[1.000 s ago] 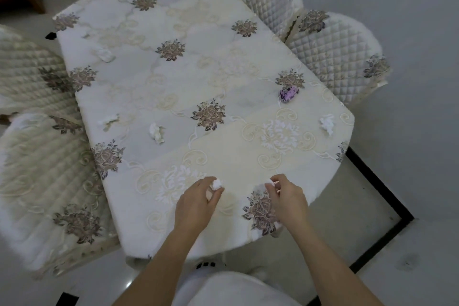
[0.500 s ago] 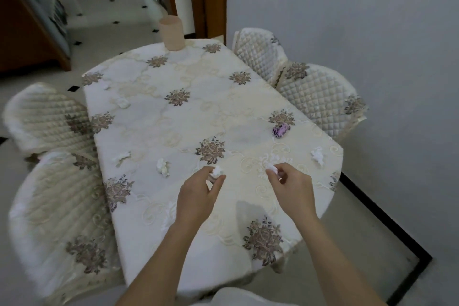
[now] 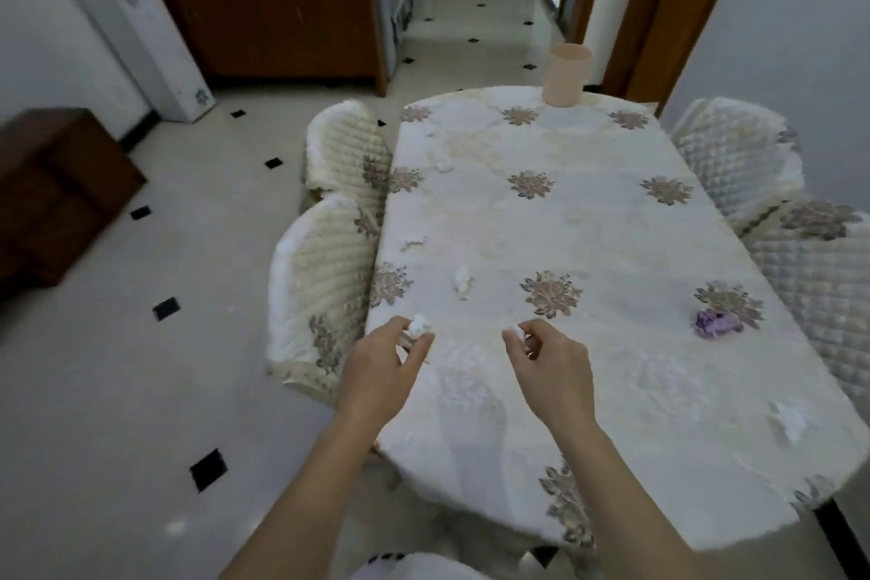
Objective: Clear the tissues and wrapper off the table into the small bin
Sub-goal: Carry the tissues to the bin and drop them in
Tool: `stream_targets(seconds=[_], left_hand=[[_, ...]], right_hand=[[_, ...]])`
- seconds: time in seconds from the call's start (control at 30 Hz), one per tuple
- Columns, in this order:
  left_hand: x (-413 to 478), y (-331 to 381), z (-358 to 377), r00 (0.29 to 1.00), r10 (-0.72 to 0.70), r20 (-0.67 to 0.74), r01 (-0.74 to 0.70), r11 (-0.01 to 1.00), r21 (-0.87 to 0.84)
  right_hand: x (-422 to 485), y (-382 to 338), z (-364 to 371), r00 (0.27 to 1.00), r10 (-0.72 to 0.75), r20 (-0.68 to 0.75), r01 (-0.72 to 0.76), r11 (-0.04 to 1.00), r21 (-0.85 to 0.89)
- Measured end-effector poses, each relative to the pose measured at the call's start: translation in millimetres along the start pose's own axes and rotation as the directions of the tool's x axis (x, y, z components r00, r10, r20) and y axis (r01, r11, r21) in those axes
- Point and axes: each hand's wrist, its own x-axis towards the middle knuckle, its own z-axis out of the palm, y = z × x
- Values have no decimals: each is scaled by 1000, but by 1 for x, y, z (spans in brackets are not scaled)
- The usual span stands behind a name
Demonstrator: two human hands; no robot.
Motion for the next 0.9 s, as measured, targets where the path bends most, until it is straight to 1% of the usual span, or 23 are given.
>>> stream_targets(seconds=[0.1,0.2,0.3,0.47,0.67,0.8,0.9], left_hand=[[-28,-25,-22,987,-102,-126,106,994,21],[-63,-53,-44,959,-181,-218,198,978,61],[-95,-74,-68,921,-250,-299,275,960,46],[-140,-102,-102,837,-344,-426,380,925,-2],[-158,-136,-130,778,-404,-481,466,885,9],[-154,-167,-152,752,-438,-493,499,866,-9],[-138,-199,-172,740,-462,-488,514,857,-32]], right_hand=[[-11,-20,29,991,-70,115,66,997,33],[-28,-40,55,971,-127,201,113,991,78],[-45,-61,76,947,-185,263,160,980,116],[-72,-97,109,884,-300,359,257,953,163],[-89,-141,152,827,-387,409,332,922,199],[-94,-169,187,805,-385,452,330,923,198],[-89,-193,218,801,-394,450,343,919,195]])
